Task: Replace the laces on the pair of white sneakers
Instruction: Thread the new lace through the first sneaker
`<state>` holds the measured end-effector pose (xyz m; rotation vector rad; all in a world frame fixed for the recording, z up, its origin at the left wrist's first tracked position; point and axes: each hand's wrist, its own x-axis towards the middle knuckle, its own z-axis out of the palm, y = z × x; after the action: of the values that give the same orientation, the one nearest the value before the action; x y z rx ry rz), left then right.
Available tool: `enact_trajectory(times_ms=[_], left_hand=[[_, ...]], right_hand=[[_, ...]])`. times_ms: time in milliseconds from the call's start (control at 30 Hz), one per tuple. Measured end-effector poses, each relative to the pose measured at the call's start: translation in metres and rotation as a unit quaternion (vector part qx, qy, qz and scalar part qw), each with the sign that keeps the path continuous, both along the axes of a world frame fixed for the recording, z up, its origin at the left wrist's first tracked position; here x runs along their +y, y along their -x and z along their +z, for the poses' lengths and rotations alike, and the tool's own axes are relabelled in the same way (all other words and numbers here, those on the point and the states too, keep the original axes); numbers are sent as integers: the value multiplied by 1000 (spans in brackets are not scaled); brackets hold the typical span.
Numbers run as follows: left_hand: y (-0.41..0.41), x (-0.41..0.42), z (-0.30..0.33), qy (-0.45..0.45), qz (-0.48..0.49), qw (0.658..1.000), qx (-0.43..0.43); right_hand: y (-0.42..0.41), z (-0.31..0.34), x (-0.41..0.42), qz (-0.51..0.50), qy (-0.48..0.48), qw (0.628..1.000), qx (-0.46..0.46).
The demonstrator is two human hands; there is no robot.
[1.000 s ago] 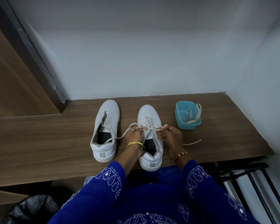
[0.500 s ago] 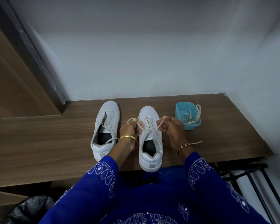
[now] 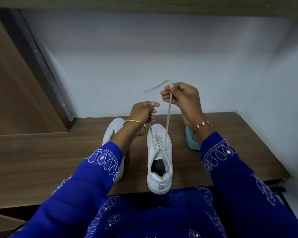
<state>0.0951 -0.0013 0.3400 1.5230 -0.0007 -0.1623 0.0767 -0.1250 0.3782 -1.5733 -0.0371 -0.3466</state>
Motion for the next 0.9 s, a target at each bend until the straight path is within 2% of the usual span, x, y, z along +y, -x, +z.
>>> enact_trajectory(times_ms=[133, 233, 367, 467, 567, 800, 900], left_hand=[[2, -7, 16, -117, -129, 984, -33], [6, -10, 21, -158, -183, 969, -47], [6, -8, 16, -139, -182, 971, -63], [1, -5, 11, -94, -152, 983, -35], [-5, -2, 8, -62, -135, 989, -11], [-7, -3, 8, -56, -137, 989, 14], [-8, -2, 7, -46, -132, 990, 20]], right_hand=[[-13, 31, 11, 22, 112, 992, -50], [-21, 37, 18, 36, 181, 982, -40], [-29, 31, 5, 38, 219, 973, 63], [-22, 18, -14, 68, 255, 949, 172], [-4, -3, -27, 91, 276, 932, 219], [4, -25, -27, 93, 264, 947, 158], [1, -28, -23, 55, 291, 949, 109]])
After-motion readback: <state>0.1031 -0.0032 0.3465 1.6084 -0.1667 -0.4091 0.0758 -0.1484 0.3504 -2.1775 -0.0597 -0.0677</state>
